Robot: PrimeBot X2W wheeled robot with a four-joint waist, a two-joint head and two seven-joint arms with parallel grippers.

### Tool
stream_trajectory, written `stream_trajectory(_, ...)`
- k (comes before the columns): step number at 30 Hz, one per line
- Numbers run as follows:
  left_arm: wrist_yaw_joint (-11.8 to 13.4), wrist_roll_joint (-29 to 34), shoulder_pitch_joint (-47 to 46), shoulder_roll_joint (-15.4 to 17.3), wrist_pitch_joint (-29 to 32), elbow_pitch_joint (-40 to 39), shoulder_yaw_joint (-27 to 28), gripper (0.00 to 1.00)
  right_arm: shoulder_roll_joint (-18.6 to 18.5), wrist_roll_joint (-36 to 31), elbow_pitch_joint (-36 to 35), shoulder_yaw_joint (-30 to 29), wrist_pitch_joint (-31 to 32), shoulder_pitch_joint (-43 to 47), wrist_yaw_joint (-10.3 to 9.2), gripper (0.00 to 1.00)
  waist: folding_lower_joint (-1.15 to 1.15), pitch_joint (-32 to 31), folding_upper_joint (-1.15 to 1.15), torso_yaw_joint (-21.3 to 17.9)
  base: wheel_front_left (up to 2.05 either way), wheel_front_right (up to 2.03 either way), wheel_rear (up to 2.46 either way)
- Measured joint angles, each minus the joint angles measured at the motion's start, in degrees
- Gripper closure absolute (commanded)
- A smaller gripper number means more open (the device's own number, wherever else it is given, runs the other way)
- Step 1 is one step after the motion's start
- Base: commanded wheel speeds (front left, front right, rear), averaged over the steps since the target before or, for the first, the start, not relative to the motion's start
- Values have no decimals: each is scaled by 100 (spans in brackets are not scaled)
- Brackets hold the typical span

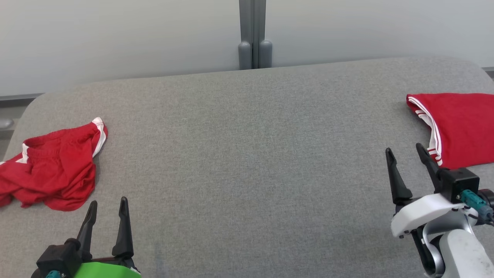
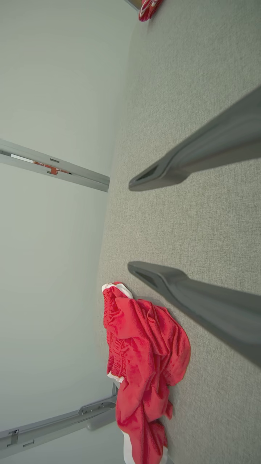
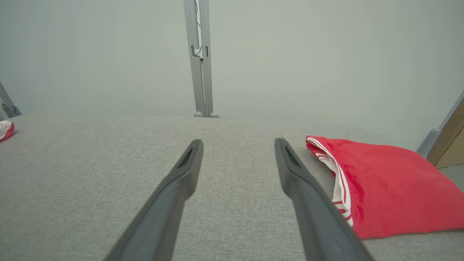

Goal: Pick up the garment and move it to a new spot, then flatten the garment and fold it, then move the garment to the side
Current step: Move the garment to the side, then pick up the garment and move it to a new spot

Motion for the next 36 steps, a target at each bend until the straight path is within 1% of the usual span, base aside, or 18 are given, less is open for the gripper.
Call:
stream_trajectory(5, 0, 9, 43, 0, 0, 136, 98, 0, 142, -8, -84, 256, -97, 310, 0, 0, 0, -206, 0, -90, 0, 0, 0)
stream_trajectory(14, -18, 135, 128, -85, 0, 337, 111, 0, 379, -87, -158, 180, -45, 740, -1, 0, 0, -446, 0, -136, 0, 0, 0)
stream_trajectory(18, -27, 141, 136, -90, 0, 390, 151, 0, 447, -148, -155, 202, -14, 750, 0, 0, 0, -472, 0, -103, 0, 0, 0)
stream_trajectory(30, -71, 181, 140, -153, 0, 376, 220, 0, 493, -179, -110, 125, -23, 754, 0, 0, 0, -449, 0, 20, 0, 0, 0)
stream_trajectory(36, -77, 220, 119, -152, 0, 365, 226, 0, 516, -189, -90, 208, -24, 754, 0, 0, 0, -458, 0, 200, 0, 0, 0)
